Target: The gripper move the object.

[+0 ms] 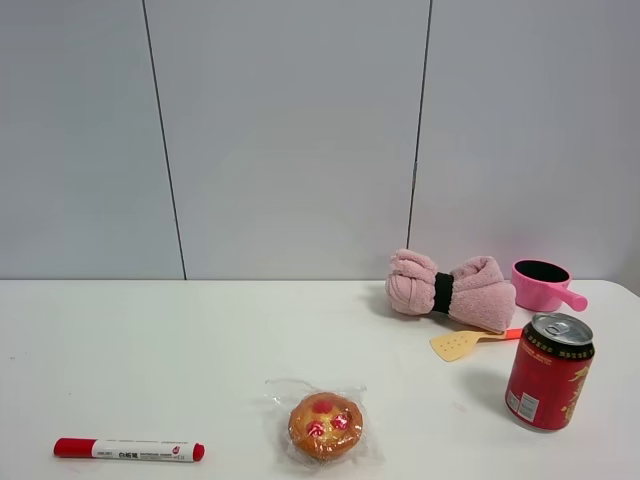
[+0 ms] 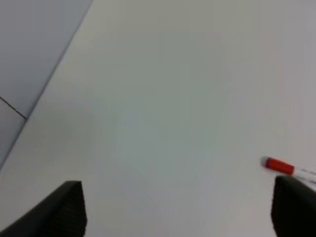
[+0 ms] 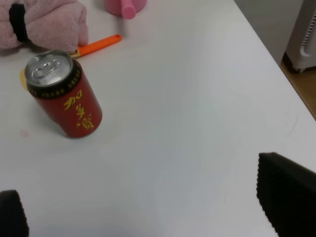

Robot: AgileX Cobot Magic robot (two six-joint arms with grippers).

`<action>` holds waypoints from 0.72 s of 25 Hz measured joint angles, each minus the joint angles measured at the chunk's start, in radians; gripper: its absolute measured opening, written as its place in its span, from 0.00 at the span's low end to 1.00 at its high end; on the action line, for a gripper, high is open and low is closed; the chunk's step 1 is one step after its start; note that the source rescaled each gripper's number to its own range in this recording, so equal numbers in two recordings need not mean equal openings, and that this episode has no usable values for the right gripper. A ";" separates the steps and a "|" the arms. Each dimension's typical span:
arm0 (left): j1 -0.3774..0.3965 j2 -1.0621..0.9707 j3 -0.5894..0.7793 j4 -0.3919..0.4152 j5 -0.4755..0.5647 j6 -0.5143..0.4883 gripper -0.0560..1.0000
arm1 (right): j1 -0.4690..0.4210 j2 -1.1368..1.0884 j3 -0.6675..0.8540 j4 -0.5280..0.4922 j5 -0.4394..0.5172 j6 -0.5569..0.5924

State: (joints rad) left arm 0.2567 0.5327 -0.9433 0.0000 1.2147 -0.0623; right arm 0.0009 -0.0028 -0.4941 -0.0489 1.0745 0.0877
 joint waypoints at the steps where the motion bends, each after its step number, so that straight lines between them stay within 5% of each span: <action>1: 0.000 -0.039 0.038 -0.026 0.000 0.000 0.69 | 0.000 0.000 0.000 0.000 0.000 0.000; 5: 0.000 -0.181 0.173 -0.086 -0.043 -0.002 0.69 | 0.000 0.000 0.000 0.000 0.000 0.000; 18: -0.048 -0.522 0.436 -0.102 -0.159 0.098 0.69 | 0.000 0.000 0.000 0.000 0.000 0.000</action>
State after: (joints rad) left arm 0.2092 0.0112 -0.5075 -0.1020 1.0552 0.0356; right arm 0.0009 -0.0028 -0.4941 -0.0489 1.0745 0.0877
